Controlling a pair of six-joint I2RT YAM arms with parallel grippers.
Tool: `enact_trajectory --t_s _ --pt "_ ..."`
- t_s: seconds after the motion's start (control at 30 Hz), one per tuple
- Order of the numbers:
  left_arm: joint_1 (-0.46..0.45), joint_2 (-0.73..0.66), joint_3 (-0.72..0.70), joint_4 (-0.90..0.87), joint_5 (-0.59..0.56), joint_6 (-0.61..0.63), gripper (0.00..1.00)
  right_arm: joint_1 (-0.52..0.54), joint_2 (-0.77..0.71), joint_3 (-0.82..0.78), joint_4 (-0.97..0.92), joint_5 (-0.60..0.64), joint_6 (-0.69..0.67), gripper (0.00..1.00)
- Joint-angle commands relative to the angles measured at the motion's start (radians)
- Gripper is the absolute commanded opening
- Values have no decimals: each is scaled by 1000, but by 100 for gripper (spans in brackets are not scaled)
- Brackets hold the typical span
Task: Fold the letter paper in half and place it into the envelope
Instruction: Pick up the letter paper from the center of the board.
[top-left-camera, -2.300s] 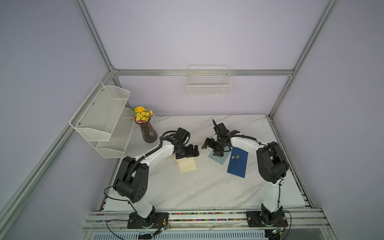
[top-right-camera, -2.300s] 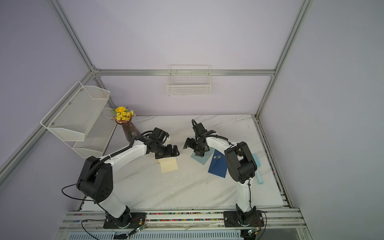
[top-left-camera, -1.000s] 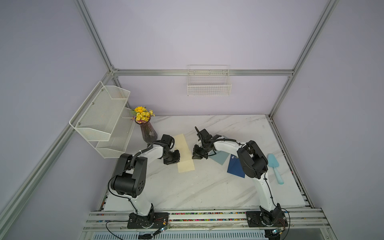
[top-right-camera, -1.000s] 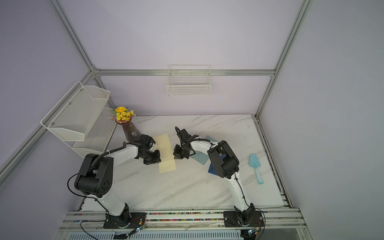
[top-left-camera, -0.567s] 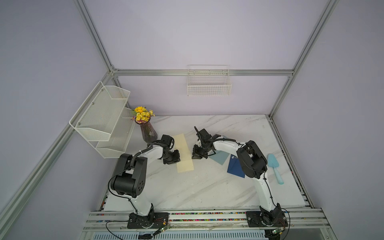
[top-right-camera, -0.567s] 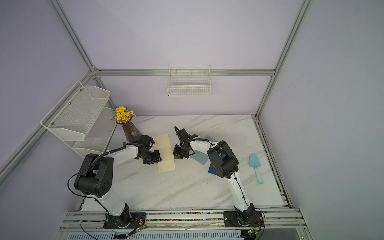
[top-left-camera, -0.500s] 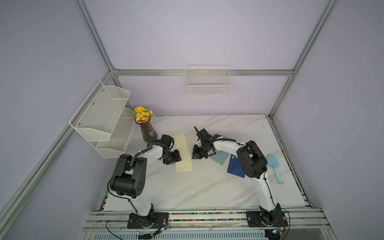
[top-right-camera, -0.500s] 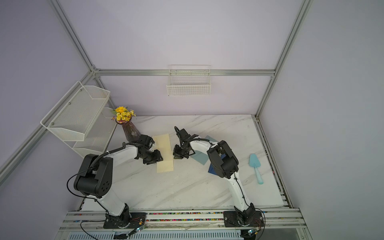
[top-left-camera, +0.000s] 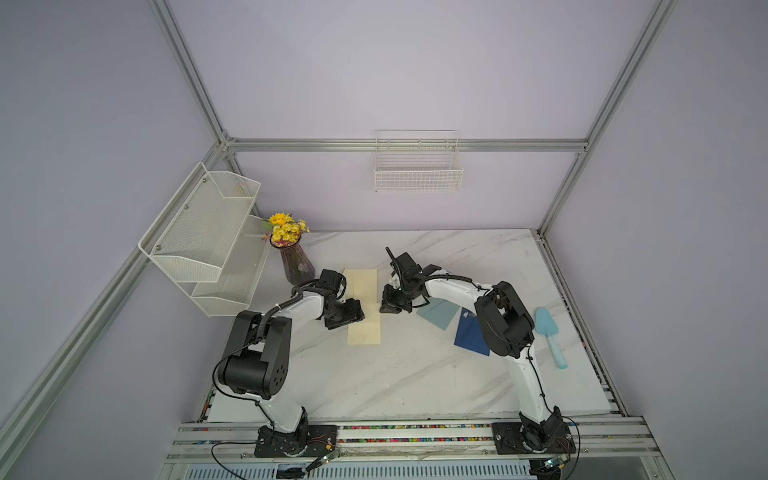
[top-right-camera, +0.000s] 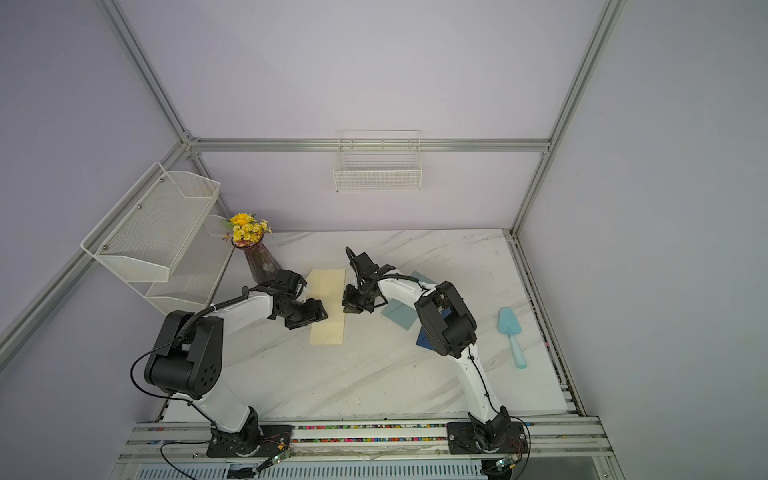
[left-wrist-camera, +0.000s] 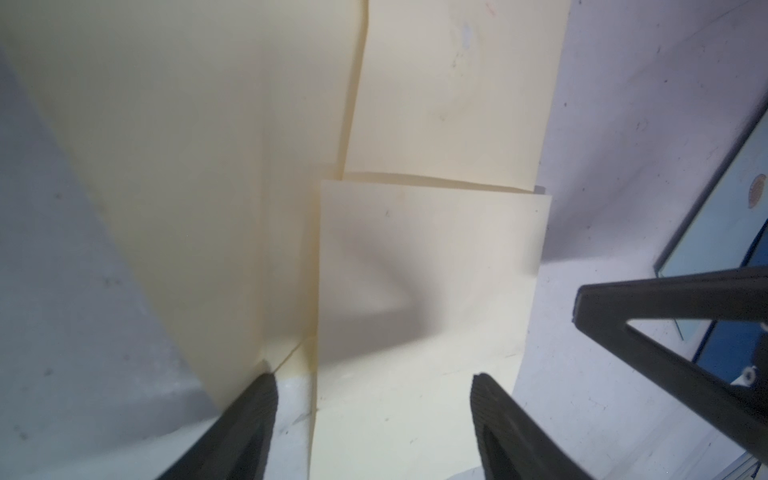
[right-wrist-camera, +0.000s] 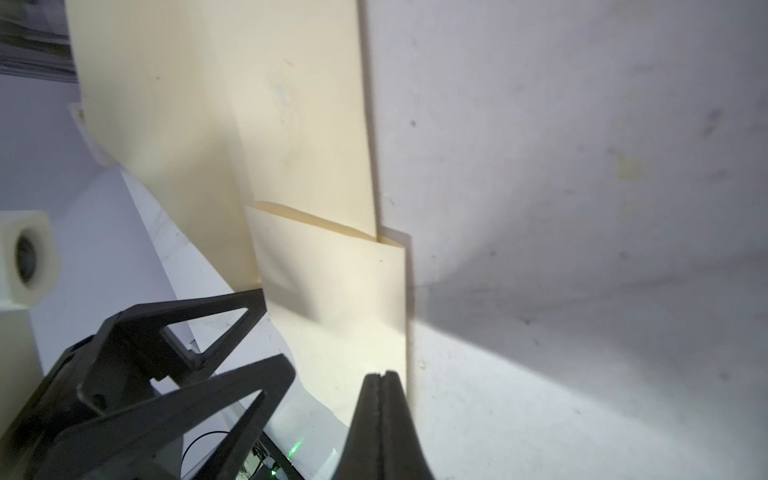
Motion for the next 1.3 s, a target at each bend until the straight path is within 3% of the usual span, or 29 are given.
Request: enact_trajectory --t_s 0.0,0.67,1.27 --pt "5 2 -8 20 26 13 75 11 23 31 2 -21 -7 0" --pt "-3 -2 -33 88 171 -18 76 11 130 30 -25 -14 4 0" --pt "-97 -98 27 97 219 -54 72 9 125 -15 19 -47 22 0"
